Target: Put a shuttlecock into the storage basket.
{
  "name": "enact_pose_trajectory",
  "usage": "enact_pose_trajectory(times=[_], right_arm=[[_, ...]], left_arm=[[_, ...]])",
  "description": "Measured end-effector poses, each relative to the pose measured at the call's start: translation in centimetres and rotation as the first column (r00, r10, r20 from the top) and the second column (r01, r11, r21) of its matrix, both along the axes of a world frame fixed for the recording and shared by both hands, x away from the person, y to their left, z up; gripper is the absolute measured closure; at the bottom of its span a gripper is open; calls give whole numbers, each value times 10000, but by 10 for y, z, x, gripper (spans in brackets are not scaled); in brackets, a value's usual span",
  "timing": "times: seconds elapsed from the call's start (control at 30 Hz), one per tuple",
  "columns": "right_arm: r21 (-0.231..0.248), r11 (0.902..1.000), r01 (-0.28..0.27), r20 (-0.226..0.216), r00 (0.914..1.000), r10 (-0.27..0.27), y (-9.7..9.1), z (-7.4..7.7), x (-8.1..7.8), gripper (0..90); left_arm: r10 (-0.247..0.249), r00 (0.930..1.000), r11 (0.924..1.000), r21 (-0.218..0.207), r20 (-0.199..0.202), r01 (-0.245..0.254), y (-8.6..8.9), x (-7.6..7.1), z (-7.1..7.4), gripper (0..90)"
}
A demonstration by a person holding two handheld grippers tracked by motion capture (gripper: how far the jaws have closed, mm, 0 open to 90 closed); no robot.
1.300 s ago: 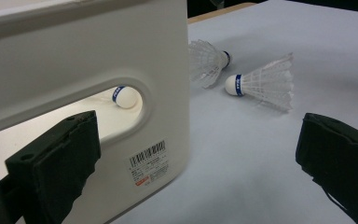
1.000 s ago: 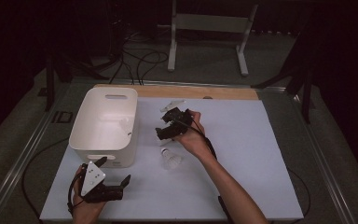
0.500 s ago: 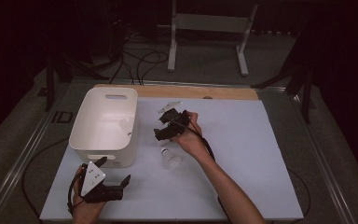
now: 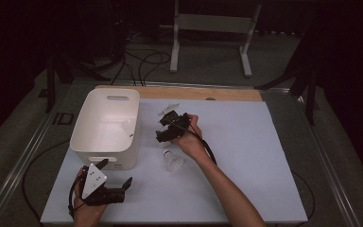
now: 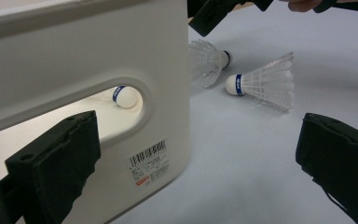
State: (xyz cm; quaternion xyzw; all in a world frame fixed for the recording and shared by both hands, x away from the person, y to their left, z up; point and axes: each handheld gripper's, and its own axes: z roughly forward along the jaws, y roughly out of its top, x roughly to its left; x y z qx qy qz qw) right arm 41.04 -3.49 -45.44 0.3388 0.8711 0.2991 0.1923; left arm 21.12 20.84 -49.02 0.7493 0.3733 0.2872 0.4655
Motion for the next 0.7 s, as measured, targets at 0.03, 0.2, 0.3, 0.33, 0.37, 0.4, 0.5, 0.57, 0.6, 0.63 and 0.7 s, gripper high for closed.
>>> enact_pose_trajectory(times=[0.03,0.2,0.3,0.33,0.37,0.4,0.5,0.57,0.6,0.63,0.7], right_arm=[[-69,10000,45,-20,10000,-45,1,-1,1,162],[-313,9994,122,-126,9998,-126,4,-10,4,193],[-450,9988,208,-238,9995,-218,6,-15,6,220],[-436,9989,192,-252,9995,-203,6,-16,7,227],[-531,9982,266,-290,9992,-281,7,-18,7,235],[-575,9979,300,-325,9990,-319,8,-19,7,240],[-844,9957,371,-310,9987,-399,7,-21,7,265],[-980,9942,444,-281,9985,-474,6,-21,7,271],[-1003,9939,451,-257,9985,-479,4,-20,6,275],[-1039,9936,433,-219,9987,-458,2,-19,6,295],[-979,9939,509,-185,9984,-530,-1,-17,5,312]], left_arm=[[10,10000,10000,-4,4,-10,0,0,0,5],[24,10000,10000,-48,1,-24,1,0,0,5],[27,10000,10000,-52,5,-27,1,0,0,5],[26,10000,10000,-45,-1,-26,1,0,0,5],[29,10000,10000,-40,-7,-29,1,0,0,5],[30,10000,10000,-26,1,-30,1,0,0,5],[28,10000,10000,-46,10,-28,0,0,0,5],[20,10000,10000,-22,2,-20,1,0,0,5],[22,10000,10000,-43,14,-22,0,0,0,5],[20,10000,10000,-48,19,-20,1,0,0,5],[33,10000,10000,-43,5,-33,1,0,0,5]])
